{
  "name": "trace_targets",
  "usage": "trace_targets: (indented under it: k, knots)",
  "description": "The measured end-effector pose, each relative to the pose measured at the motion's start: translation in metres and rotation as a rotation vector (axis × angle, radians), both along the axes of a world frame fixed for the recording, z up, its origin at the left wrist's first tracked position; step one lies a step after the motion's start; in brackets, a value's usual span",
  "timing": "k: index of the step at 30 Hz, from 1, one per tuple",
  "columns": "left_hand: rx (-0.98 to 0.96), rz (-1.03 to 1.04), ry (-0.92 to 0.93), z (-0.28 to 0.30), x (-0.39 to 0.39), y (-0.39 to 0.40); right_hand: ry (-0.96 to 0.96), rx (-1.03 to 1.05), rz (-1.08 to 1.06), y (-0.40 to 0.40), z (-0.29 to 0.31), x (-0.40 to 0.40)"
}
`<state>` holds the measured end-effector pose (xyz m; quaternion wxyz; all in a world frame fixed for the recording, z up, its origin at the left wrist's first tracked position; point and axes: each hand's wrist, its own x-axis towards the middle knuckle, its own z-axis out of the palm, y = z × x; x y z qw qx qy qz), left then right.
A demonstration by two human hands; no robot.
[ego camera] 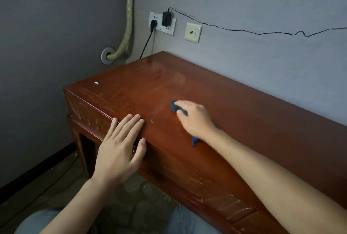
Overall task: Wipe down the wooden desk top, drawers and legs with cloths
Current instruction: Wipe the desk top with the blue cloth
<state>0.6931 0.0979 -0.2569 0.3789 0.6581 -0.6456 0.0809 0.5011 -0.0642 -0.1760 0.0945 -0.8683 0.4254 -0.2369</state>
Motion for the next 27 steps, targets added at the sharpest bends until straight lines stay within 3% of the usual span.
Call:
trace_targets:
  k: [4,6,8,11,13,16,21,23,25,27]
  knots:
    - [0.006,0.005,0.02,0.002,-0.001,-0.001,0.024,0.047,0.439,0.076,-0.006,-0.003]
    - [0.022,0.002,0.005,0.003,0.0,0.0,0.045,0.07,0.506,0.069,0.0,-0.012]
    - [0.043,-0.007,-0.007,0.004,0.001,0.001,0.09,0.019,0.378,0.04,0.004,-0.016]
    - [0.076,-0.019,-0.034,0.007,0.004,0.003,0.134,-0.005,-0.119,-0.02,0.01,-0.023]
    - [0.083,-0.025,-0.043,0.007,0.005,0.004,0.125,0.024,-0.314,-0.041,0.011,-0.023]
    - [0.085,-0.024,-0.016,0.007,0.004,0.004,0.078,0.063,-0.235,-0.024,0.006,-0.01]
    - [0.055,-0.011,0.053,0.006,-0.002,0.002,0.109,0.035,0.343,0.075,-0.002,-0.011]
    - [0.064,-0.003,0.037,0.006,-0.002,0.003,0.105,0.079,0.464,0.076,-0.001,-0.014]
    - [0.086,-0.01,0.02,0.008,-0.001,0.003,0.126,0.053,0.399,0.049,0.004,-0.012]
    - [0.11,-0.006,0.012,0.01,0.0,0.005,0.118,-0.016,0.193,0.002,0.004,-0.008]
